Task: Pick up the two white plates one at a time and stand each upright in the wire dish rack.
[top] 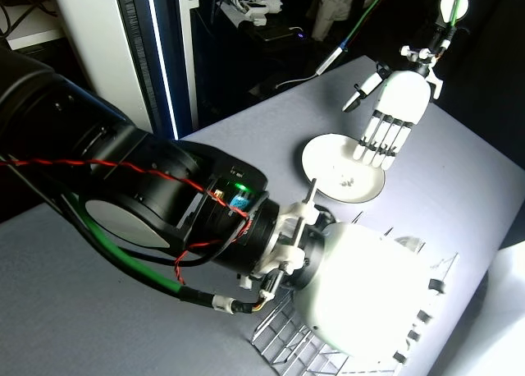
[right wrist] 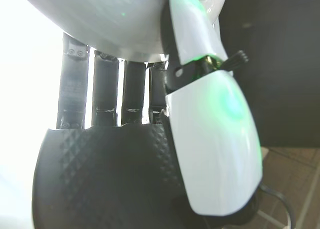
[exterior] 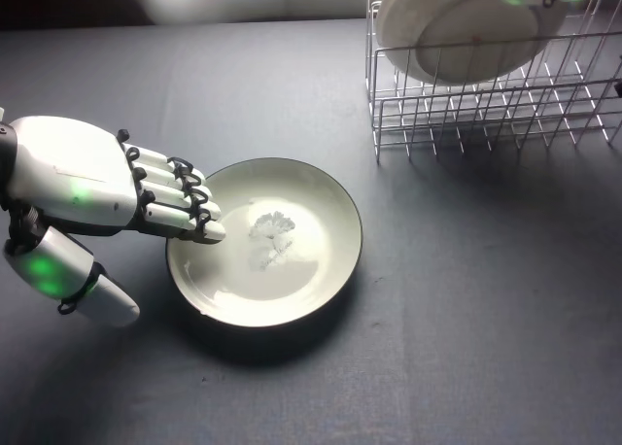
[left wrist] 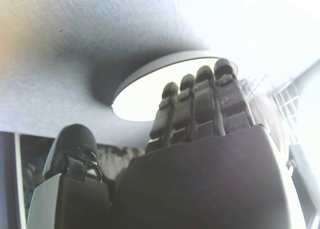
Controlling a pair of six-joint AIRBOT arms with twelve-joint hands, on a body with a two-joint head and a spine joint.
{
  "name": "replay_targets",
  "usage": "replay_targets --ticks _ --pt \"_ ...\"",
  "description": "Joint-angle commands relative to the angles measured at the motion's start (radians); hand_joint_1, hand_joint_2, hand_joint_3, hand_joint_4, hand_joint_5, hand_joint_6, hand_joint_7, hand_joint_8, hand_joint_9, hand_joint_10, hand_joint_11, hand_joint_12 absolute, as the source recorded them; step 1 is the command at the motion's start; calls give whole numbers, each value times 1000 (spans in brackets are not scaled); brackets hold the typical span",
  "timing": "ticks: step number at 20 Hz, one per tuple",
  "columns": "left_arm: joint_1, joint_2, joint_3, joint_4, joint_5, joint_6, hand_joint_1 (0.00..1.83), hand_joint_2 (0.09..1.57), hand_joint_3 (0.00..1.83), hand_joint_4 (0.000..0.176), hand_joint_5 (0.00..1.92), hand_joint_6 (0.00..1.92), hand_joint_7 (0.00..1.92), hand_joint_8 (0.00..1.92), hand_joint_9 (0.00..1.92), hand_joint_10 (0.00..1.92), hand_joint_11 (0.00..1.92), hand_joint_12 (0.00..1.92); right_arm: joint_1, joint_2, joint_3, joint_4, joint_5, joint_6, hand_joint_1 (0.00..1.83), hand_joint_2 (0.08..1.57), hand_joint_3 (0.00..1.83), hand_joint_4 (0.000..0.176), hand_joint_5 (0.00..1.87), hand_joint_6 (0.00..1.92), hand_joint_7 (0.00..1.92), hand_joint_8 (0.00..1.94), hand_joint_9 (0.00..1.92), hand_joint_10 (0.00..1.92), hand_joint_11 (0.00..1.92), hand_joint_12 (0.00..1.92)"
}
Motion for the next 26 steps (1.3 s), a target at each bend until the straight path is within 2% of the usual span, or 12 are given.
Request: replay_targets --ticks 1,3,8,10,15,18,19,21,26 --pt "-2 6 2 -48 -6 -2 0 1232 4 0 19 3 5 1 1 0 4 1 25 13 -6 12 141 13 1277 1127 0 0 797 108 921 30 974 7 641 870" --pt "-2 6 3 -48 -4 -2 0 1233 4 0 13 5 0 0 0 0 0 0 32 23 -30 12 138 13 1277 1116 0 0 817 30 917 3 964 1 635 878" --pt "-1 6 6 -48 -4 -2 0 1233 3 0 0 0 0 0 0 0 0 0 45 30 -41 0 138 9 1260 1114 0 0 779 2 852 0 917 0 577 930" --pt "2 6 6 -48 -4 -2 0 1230 1 0 0 0 0 0 0 0 0 0 56 30 -47 -74 169 10 1256 1101 0 0 757 0 818 0 883 0 547 932" --pt "20 5 6 -49 -4 -2 0 1224 0 0 29 12 4 1 0 0 0 0 58 52 -107 -243 251 21 1173 1106 0 0 565 0 590 0 643 0 248 1109" --pt "33 4 6 -49 -4 -8 0 1219 0 0 7 2 0 0 0 0 0 0 19 63 -138 -427 370 25 1123 1089 0 0 439 0 439 0 471 0 47 1148" --pt "37 4 6 -49 -4 -8 0 1224 0 0 1 0 0 0 0 0 0 0 13 67 -147 -480 400 25 1082 1105 0 0 381 0 378 0 404 0 9 1123" --pt "44 3 6 -49 -5 -10 0 1222 0 0 41 16 13 5 0 0 0 0 0 79 -172 -586 469 22 1081 1073 0 0 316 0 274 0 276 1 0 938" --pt "80 -2 8 -49 -20 -31 0 1223 0 0 7 1 0 0 0 0 0 0 -13 109 -231 -800 572 -1 1128 1010 0 0 184 1 119 1 129 2 0 637"
